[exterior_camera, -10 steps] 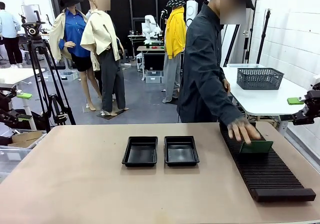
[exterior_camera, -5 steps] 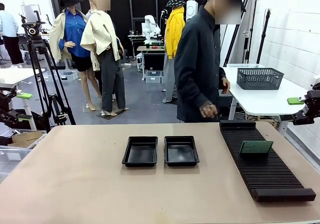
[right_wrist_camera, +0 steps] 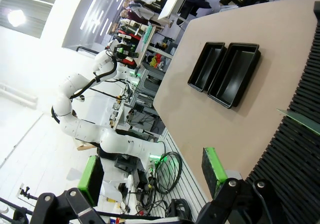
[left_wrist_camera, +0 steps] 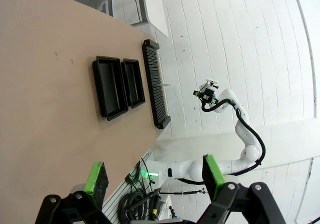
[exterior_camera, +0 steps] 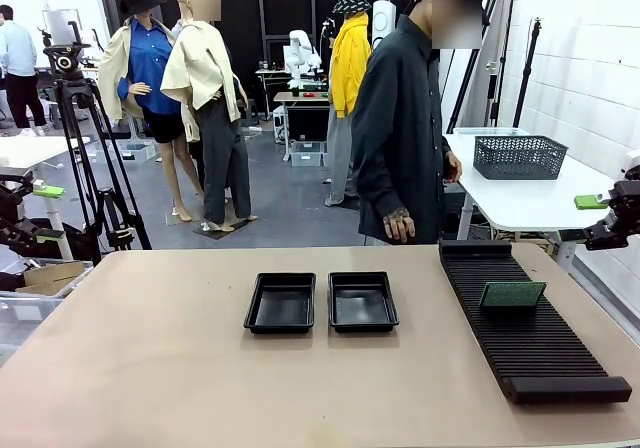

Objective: Inspect and transfer BCBs to ESD trays.
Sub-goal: Pick up the Blank PCB from the PCB Rack and place it in the left ESD tray.

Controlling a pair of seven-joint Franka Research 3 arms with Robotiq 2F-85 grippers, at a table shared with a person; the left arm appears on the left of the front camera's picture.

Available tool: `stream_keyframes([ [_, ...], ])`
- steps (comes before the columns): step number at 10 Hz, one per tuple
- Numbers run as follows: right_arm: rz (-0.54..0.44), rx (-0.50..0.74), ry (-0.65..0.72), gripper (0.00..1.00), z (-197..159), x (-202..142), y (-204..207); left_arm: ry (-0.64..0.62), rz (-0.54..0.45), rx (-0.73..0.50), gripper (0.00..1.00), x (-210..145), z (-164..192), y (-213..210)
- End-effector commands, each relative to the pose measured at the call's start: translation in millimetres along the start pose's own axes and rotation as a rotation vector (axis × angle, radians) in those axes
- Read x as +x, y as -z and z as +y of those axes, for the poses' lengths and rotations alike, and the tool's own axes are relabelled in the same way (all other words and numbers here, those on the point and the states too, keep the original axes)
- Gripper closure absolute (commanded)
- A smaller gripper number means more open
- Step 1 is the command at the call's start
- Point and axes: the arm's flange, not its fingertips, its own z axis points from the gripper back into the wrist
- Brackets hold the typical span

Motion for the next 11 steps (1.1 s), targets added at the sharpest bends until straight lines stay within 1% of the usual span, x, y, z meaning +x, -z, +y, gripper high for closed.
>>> stream_keyframes([
  [1,0.028,-0.032,-0.002,0.0,1.9,16.9,7.4,-0.005,-0.005,0.009,0.0,0.8,-3.6,-0.6],
  [4,0.083,-0.094,-0.072,0.0,11.3,34.0,16.3,-0.005,-0.005,0.009,0.0,0.8,-3.6,-0.6],
  [6,0.163,-0.145,-0.153,0.0,18.4,47.6,26.4,-0.005,-0.005,0.009,0.0,0.8,-3.6,-0.6],
  [7,0.22,-0.172,-0.209,0.0,21.4,53.7,33.1,-0.005,-0.005,0.009,0.0,0.8,-3.6,-0.6],
  [9,0.372,-0.23,-0.344,0.0,25.5,61.4,52.3,-0.005,-0.005,0.009,0.0,0.8,-3.6,-0.6],
  [11,0.518,-0.264,-0.49,0.0,28.0,58.4,70.4,-0.005,-0.005,0.009,0.0,0.8,-3.6,-0.6],
])
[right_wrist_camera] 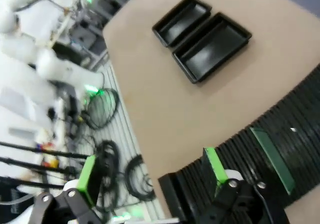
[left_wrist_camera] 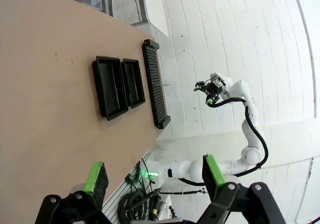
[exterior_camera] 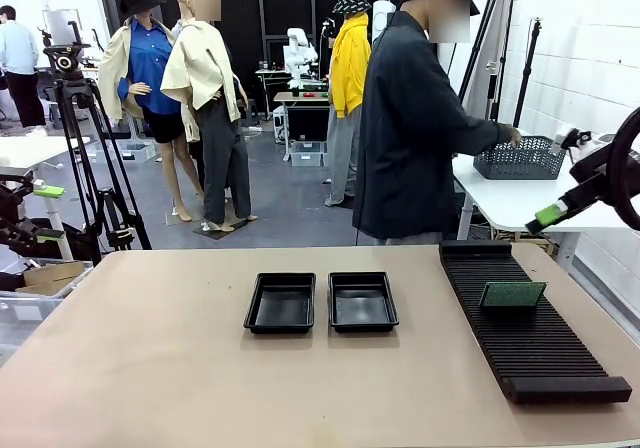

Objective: Inspect and transfer BCBs to ESD trays.
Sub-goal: Pick up the Blank PCB from the PCB Rack and place it in the left ESD tray.

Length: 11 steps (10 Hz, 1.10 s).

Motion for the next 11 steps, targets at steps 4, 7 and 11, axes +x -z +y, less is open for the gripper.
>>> stream_keyframes([
  [4,0.252,-0.342,-0.413,0.0,5.5,9.4,40.2,-0.005,-0.006,0.009,0.0,0.6,-3.3,-1.2],
  [7,0.483,-0.483,-0.484,0.0,-2.5,26.3,63.3,-0.005,-0.006,0.009,0.0,0.6,-3.3,-1.2],
  [11,0.661,-0.602,-0.462,0.0,-39.4,37.0,91.3,-0.005,-0.006,0.009,0.0,0.6,-3.3,-1.2],
])
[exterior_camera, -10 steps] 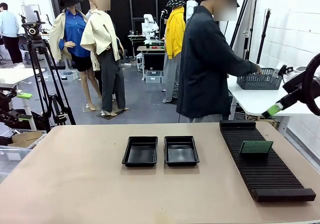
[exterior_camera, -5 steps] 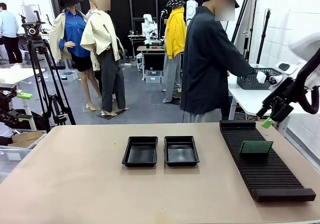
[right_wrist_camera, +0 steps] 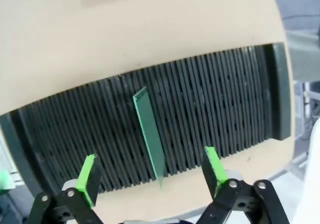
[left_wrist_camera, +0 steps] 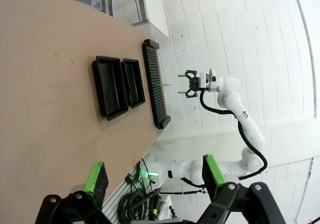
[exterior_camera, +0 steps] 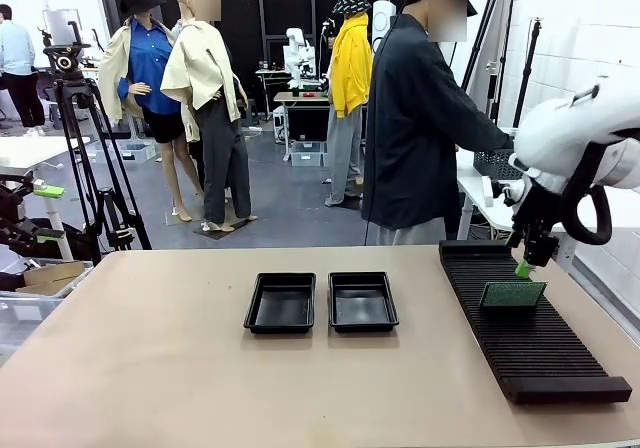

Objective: Inspect and transfer BCBs to ESD trays.
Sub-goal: Pick up the Blank PCB from the PCB Rack and place it in the left ESD tray.

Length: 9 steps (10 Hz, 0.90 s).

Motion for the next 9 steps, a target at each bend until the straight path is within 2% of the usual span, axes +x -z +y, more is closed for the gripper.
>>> stream_keyframes([
  [1,0.073,0.002,0.019,0.0,-6.1,3.9,13.2,-0.006,-0.006,0.009,0.0,0.6,-3.1,-1.2],
  [4,0.132,0.042,-0.002,0.0,-12.7,0.0,27.2,-0.006,-0.006,0.009,0.0,0.6,-3.1,-1.2],
  [9,0.151,0.028,0.024,0.0,-18.0,-3.3,51.4,-0.006,-0.006,0.009,0.0,0.6,-3.1,-1.2],
])
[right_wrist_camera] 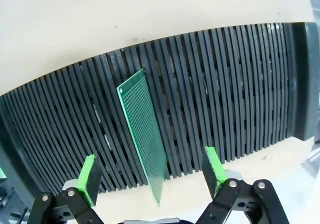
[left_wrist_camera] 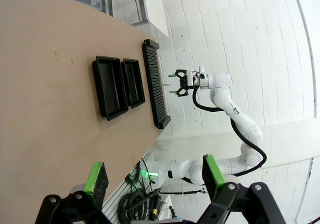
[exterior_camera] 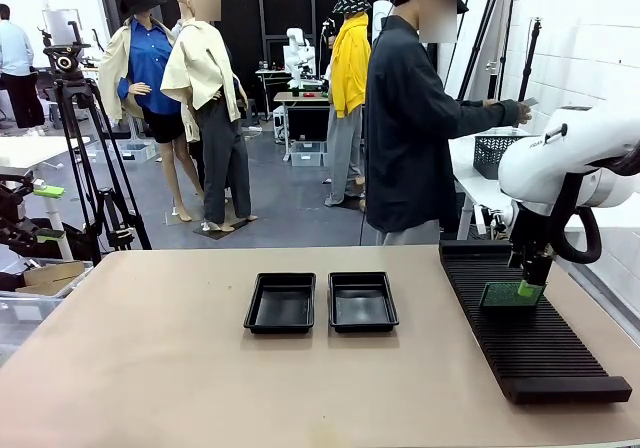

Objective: Inspect and transfer BCBs to ESD trays.
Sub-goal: Pick up the Blank PCB from the PCB Rack and place it in the left ESD tray.

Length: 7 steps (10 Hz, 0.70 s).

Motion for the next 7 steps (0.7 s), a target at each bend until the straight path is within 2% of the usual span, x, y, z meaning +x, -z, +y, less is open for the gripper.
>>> stream_keyframes([
  [1,0.063,-0.037,0.035,0.0,-7.5,5.1,9.8,-0.006,-0.006,0.009,0.0,0.6,-3.1,-1.1],
  [7,0.055,-0.013,0.023,0.0,-14.4,6.2,17.8,-0.006,-0.006,0.009,0.0,0.6,-3.1,-1.1],
])
